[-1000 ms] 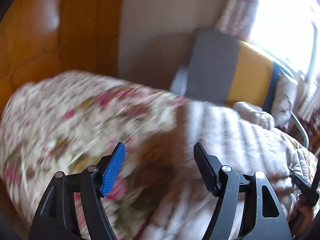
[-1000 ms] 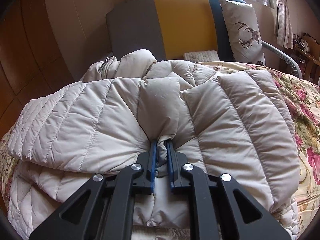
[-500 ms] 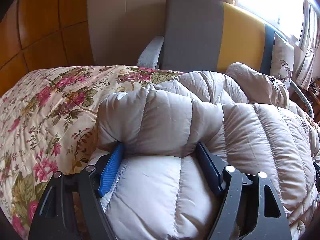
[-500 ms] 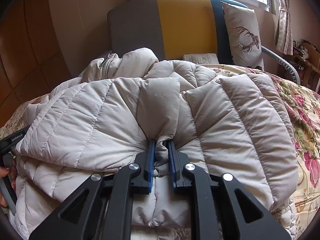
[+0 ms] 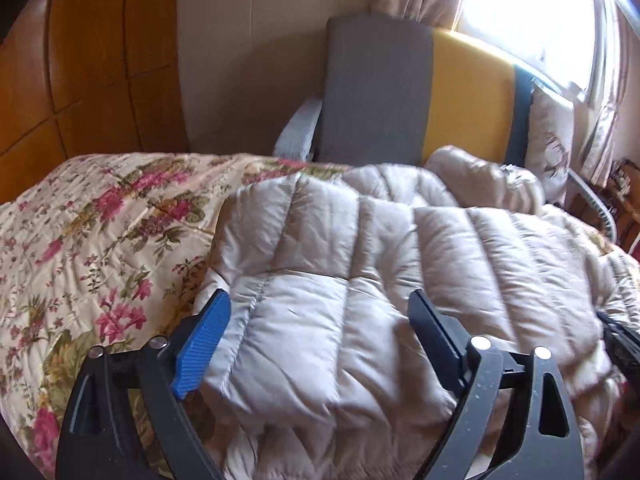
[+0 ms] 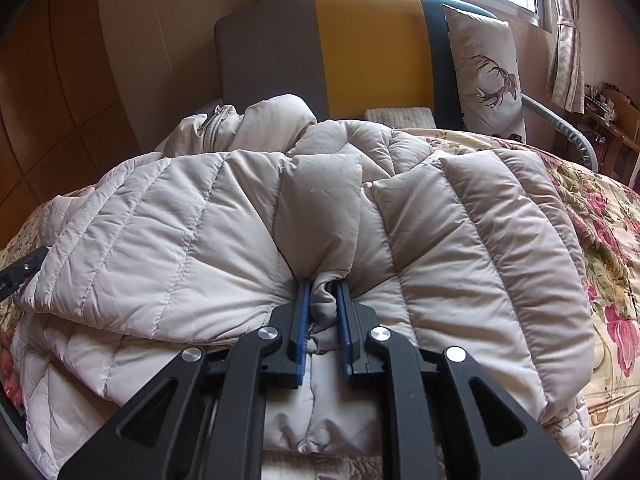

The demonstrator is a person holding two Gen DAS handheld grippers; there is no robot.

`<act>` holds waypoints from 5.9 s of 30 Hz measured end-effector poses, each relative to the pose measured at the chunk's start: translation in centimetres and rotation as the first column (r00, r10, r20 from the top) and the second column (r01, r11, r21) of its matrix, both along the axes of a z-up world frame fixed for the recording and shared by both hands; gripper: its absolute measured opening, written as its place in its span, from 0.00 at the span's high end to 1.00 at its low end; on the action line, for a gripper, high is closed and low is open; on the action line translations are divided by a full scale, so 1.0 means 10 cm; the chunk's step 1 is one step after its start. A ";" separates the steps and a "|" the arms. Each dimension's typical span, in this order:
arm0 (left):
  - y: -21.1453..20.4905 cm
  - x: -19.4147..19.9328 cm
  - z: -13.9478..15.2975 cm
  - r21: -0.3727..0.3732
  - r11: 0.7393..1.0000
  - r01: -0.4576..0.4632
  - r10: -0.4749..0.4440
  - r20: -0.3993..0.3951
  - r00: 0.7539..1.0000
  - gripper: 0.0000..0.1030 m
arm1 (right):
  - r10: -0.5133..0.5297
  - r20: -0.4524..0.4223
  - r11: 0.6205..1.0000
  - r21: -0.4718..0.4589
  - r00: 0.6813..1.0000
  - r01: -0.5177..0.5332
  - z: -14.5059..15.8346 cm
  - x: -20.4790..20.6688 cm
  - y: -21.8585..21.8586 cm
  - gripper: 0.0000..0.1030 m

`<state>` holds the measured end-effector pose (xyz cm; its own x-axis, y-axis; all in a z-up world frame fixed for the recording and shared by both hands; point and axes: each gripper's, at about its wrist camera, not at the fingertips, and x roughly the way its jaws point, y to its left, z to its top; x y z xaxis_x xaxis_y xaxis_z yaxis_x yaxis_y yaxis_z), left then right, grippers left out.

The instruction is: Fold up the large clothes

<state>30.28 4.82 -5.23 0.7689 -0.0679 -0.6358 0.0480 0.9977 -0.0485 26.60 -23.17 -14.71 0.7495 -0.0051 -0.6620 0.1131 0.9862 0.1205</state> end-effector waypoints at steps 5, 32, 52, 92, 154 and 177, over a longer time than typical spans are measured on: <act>-0.14 0.03 -0.15 0.084 0.996 0.033 -0.029 -0.052 0.998 0.07 | -0.001 0.002 1.000 -0.007 1.000 0.001 0.01 -0.01 0.00 0.86; 0.02 0.14 -0.32 -0.037 0.999 0.030 -0.034 -0.104 0.994 0.04 | -0.057 -0.034 0.977 -0.208 0.998 0.048 0.05 0.41 0.31 0.04; 1.01 -1.44 0.17 -0.297 0.947 0.121 -0.153 -0.084 0.985 0.22 | 0.001 -0.073 0.984 0.179 0.997 0.012 0.55 -1.83 -0.99 0.21; 0.87 -2.91 -0.12 -0.681 0.640 0.355 -0.502 -0.021 0.864 0.83 | 0.391 0.109 0.604 0.719 0.914 -0.344 -0.03 -3.01 -0.55 0.76; 0.46 -0.66 0.27 -0.715 0.670 0.200 -0.362 -0.080 0.929 0.53 | 0.022 0.154 0.525 0.839 0.988 -0.143 0.21 -1.77 -1.33 0.56; 0.32 -1.21 0.31 -0.410 0.886 0.216 -0.222 0.035 0.975 0.04 | -0.026 0.164 0.988 0.152 0.986 0.001 0.80 -1.74 -0.46 0.02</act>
<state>18.17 8.04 -2.14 0.6965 -0.4893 -0.5249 0.2595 0.8537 -0.4515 9.17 -27.81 -6.70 0.8490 0.0745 -0.5231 0.0924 0.9539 0.2857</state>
